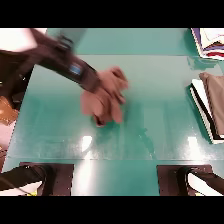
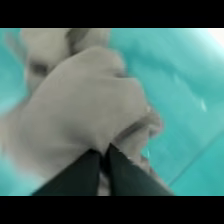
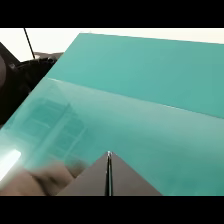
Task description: Fold the shirts.
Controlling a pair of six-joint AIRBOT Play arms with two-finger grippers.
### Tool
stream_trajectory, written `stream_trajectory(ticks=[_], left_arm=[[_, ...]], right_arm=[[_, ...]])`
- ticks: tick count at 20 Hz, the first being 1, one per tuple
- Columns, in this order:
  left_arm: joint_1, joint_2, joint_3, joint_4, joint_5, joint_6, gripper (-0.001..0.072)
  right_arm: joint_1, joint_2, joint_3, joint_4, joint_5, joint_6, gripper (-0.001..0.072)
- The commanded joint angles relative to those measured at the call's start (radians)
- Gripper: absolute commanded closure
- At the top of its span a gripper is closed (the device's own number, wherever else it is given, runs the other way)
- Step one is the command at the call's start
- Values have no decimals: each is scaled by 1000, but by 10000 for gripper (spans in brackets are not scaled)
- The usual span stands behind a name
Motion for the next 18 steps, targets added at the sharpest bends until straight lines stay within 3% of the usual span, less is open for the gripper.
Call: stream_trajectory(ticks=[1,5,10,14,18], left_arm=[[-113,-150,2,0,62,58,210],[52,-150,-5,80,61,-8,208],[269,-150,-277,-87,201,-40,208],[319,-157,-552,-230,446,-26,208],[296,-231,-594,-319,504,13,208]], right_arm=[[1,0,2,0,24,1,689],[1,0,2,0,45,1,689],[1,0,1,0,59,1,689],[1,0,1,0,59,1,689],[1,-2,1,0,63,1,689]])
